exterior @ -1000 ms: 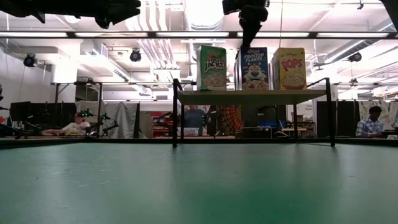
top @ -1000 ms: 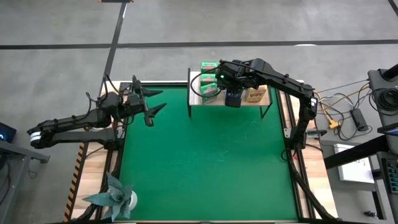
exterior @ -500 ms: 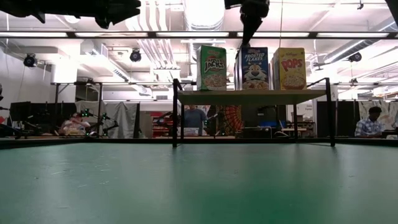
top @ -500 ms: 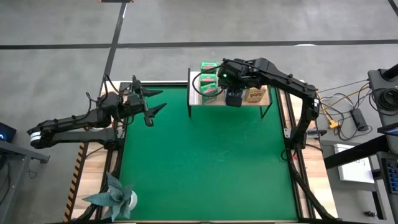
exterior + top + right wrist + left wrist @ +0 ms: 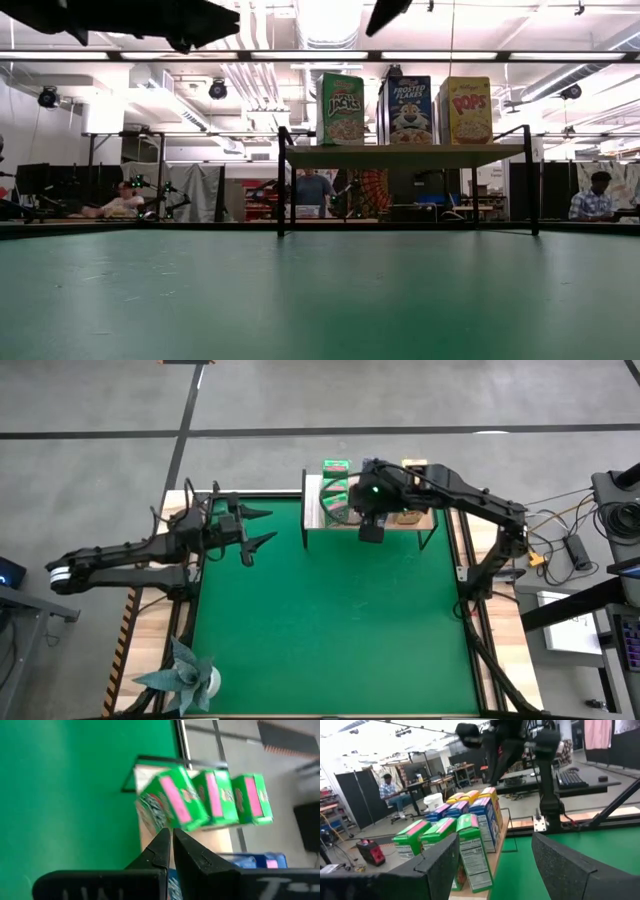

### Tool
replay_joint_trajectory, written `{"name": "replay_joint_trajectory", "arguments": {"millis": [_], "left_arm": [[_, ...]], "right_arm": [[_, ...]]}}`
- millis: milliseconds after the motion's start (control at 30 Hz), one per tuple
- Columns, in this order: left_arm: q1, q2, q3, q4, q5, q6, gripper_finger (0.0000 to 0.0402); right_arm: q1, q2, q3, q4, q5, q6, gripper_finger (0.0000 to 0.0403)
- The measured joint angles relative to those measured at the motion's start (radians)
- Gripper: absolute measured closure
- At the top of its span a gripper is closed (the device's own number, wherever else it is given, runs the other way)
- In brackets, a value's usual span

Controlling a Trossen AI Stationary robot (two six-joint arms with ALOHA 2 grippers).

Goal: Stack cereal on shelf
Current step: Return to Home Position

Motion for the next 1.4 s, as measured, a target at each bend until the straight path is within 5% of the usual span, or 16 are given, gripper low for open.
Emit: {"name": "replay_joint_trajectory", "arguments": {"millis": [800, 1400], "left_arm": [[-0.021, 0.152, 0.044, -0.006, 0.001, -0.132, 0.0168], [-0.04, 0.396, 0.188, 0.015, 0.005, -0.156, 0.0168]], "right_arm": [[0.137, -0.503, -1.052, 1.033, -0.001, -0.081, 0.039], [0.136, -0.769, -1.429, 1.333, -0.105, -0.182, 0.039]]}}
